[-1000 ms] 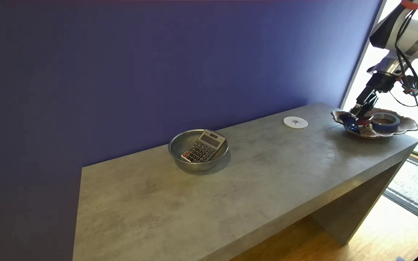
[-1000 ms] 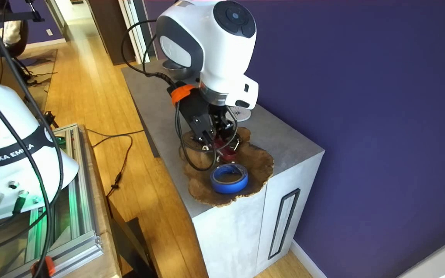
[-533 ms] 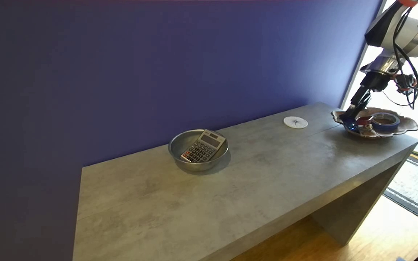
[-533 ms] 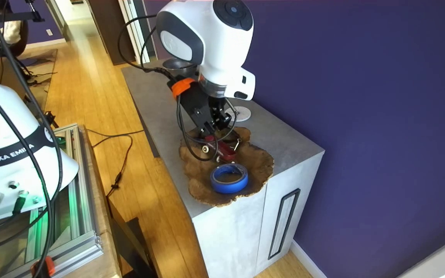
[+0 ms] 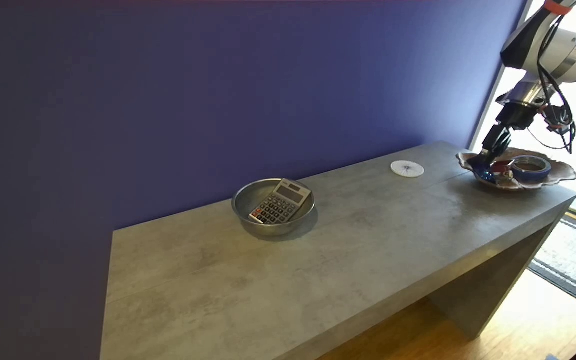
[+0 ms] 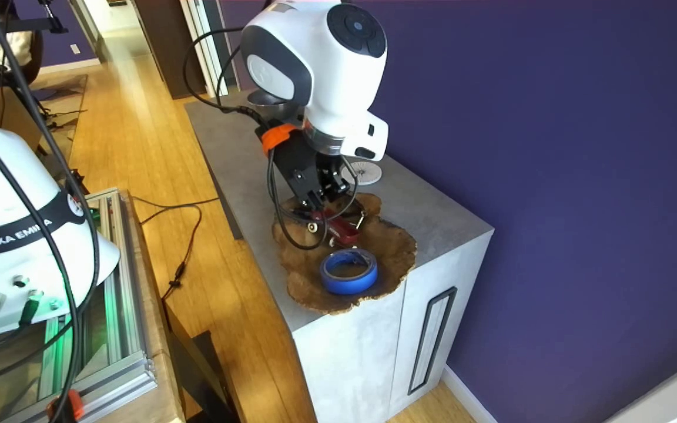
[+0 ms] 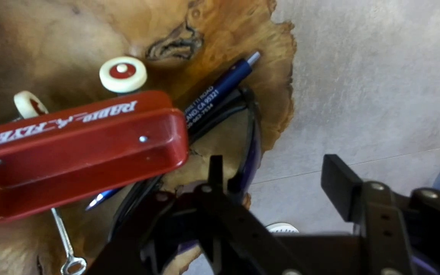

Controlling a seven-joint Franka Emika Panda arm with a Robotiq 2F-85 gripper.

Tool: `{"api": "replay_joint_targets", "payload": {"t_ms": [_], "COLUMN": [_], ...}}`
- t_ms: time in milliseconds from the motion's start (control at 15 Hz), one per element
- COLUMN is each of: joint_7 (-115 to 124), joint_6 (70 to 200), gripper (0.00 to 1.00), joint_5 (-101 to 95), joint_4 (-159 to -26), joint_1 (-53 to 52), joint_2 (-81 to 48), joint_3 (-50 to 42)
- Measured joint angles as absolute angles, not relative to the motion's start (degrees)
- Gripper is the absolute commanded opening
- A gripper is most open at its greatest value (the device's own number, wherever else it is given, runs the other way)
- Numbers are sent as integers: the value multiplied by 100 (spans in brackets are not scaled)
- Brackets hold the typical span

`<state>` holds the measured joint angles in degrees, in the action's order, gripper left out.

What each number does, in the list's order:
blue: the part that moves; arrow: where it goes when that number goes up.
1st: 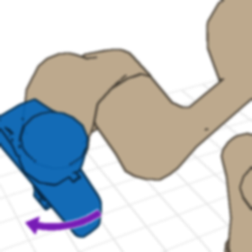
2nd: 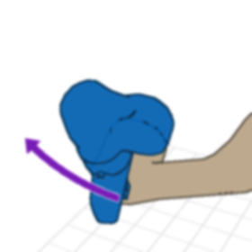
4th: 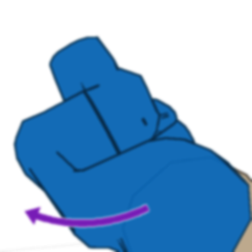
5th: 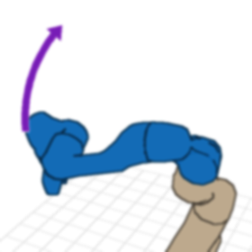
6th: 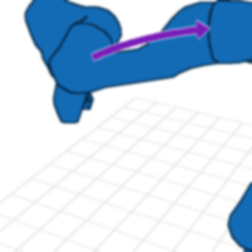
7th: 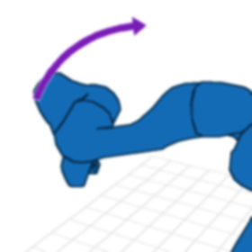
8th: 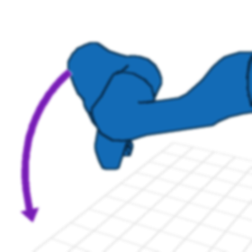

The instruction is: Remove the glasses from the key bowl

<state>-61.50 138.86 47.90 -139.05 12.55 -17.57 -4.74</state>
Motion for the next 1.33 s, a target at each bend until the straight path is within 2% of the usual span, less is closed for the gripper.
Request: {"api": "replay_joint_targets", "payload": {"t_ms": [400, 467, 933, 1333], "joint_7": [-5943, -5899, -5735, -3923], "joint_6": [13886, 13886, 14122, 14344], "gripper": [5, 1, 3, 3], "joint_5": [4790, 4789, 4476, 2196], "joint_4": [-13864, -13843, -13823, -14000], "joint_1": [1257, 1258, 1140, 35], "joint_2": [-1832, -1855, -1730, -853], "joint_3": [-480, -482, -460, 11]}}
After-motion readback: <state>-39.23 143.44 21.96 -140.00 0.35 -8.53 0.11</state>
